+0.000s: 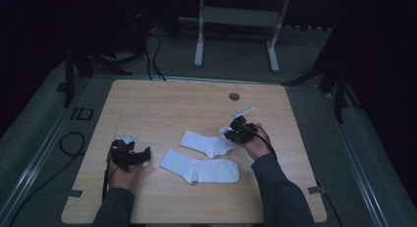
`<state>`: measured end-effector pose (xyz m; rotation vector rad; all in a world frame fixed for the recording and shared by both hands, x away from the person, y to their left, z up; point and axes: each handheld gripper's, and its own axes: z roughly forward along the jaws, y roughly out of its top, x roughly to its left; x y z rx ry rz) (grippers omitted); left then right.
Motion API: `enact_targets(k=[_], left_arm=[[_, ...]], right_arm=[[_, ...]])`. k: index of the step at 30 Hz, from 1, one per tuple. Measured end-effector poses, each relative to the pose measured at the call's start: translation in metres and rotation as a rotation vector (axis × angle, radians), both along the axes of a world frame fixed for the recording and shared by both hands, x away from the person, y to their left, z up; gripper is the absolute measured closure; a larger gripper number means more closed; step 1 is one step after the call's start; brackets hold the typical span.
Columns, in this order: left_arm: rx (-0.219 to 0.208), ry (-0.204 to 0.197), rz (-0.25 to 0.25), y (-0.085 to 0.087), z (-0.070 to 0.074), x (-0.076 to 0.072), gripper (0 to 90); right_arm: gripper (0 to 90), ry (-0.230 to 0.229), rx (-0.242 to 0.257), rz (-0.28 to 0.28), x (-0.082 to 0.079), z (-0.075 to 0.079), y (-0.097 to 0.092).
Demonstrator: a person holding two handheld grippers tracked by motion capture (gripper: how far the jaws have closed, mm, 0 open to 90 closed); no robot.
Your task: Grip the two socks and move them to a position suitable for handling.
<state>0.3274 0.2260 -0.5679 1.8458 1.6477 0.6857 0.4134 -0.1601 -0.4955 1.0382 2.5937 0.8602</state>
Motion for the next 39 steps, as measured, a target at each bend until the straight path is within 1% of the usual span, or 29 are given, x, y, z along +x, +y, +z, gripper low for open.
enact_targets(k=[5, 8, 9, 11, 12, 13, 14, 15, 20, 23, 27, 32, 39], left_arm=[[0.000, 0.000, 0.000, 0.000, 0.000, 0.000, 14.1], [0.000, 0.000, 0.000, 0.000, 0.000, 0.000, 14.2], [0.000, 0.000, 0.000, 0.000, 0.000, 0.000, 14.1], [0.000, 0.000, 0.000, 0.000, 0.000, 0.000, 14.2], [0.000, 0.000, 0.000, 0.000, 0.000, 0.000, 14.2], [0.000, 0.000, 0.000, 0.000, 0.000, 0.000, 14.1], [0.000, 0.000, 0.000, 0.000, 0.000, 0.000, 14.1], [0.000, 0.000, 0.000, 0.000, 0.000, 0.000, 14.1], [0.000, 0.000, 0.000, 0.000, 0.000, 0.000, 14.2], [0.000, 0.000, 0.000, 0.000, 0.000, 0.000, 14.1], [0.000, 0.000, 0.000, 0.000, 0.000, 0.000, 14.1], [0.000, 0.000, 0.000, 0.000, 0.000, 0.000, 14.1], [0.000, 0.000, 0.000, 0.000, 0.000, 0.000, 14.1]], right_arm=[[84.8, 0.016, -0.007, -0.023, -0.003, -0.009, -0.018], [83.1, 0.025, -0.015, -0.035, -0.007, -0.015, -0.030], [81.6, 0.028, -0.017, -0.042, -0.009, -0.016, -0.037], [74.8, 0.039, -0.022, -0.054, -0.011, -0.016, -0.046], [70.9, 0.039, -0.027, -0.061, -0.012, -0.015, -0.050], [70.9, 0.039, -0.027, -0.061, -0.012, -0.015, -0.050], [68.5, 0.029, -0.032, -0.069, -0.014, -0.013, -0.054], [62.7, 0.005, -0.024, -0.083, -0.018, -0.004, -0.065], [60.1, -0.016, -0.026, -0.100, -0.021, 0.005, -0.075], [59.7, -0.016, -0.030, -0.095, -0.021, 0.005, -0.074], [58.7, -0.010, -0.038, -0.079, -0.019, 0.002, -0.067], [57.3, -0.004, -0.051, -0.037, -0.019, 0.000, -0.050], [56.7, -0.003, -0.050, 0.015, -0.017, -0.001, -0.023]])
